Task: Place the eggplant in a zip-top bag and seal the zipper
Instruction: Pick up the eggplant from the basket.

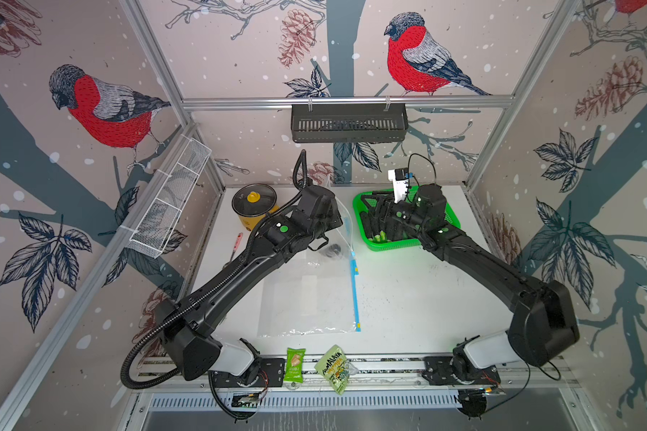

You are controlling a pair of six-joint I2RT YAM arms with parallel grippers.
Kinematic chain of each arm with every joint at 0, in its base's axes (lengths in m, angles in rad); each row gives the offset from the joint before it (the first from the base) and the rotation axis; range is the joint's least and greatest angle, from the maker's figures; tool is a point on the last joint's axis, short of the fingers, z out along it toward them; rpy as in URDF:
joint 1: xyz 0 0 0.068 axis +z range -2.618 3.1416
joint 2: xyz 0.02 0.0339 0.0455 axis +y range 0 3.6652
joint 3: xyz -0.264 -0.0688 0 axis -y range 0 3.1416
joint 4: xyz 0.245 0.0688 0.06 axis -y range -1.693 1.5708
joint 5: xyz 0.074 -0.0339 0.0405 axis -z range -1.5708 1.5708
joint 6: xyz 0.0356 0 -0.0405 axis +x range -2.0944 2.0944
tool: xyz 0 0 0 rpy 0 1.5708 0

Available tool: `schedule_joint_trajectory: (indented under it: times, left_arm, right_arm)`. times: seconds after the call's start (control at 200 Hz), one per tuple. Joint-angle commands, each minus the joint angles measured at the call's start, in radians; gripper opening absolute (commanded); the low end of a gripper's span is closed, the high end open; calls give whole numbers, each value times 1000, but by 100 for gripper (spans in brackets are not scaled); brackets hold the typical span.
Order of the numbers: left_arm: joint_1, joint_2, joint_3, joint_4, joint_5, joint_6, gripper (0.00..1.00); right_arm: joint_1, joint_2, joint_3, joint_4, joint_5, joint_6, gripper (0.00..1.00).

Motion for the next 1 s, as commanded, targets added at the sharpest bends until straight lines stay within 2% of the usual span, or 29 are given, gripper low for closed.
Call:
schedule_joint_trajectory:
  times: [0.0, 0.29, 0.495, 0.63, 0.735, 0.991]
  left_arm:
    - [4, -8, 46, -124, -124, 39, 0]
    - [3, 1, 175, -456, -234, 72, 0]
    - [3, -19, 245, -630, -272, 39, 0]
    - [3, 11, 288, -704, -274, 39, 0]
    - [3, 40, 286, -665, -234, 67, 0]
    - [3, 72, 153, -370, -60, 118, 0]
  right_arm:
    - [-62, -2, 19, -130, -43, -46, 71]
    - [-236, 82, 58, -279, -49, -126, 93]
    - [-333, 198, 162, -423, 9, -161, 97]
    - [-378, 269, 226, -472, 87, -176, 93]
    - [-402, 322, 271, -501, 139, -189, 90]
    - [-413, 470, 409, -563, 220, -213, 76]
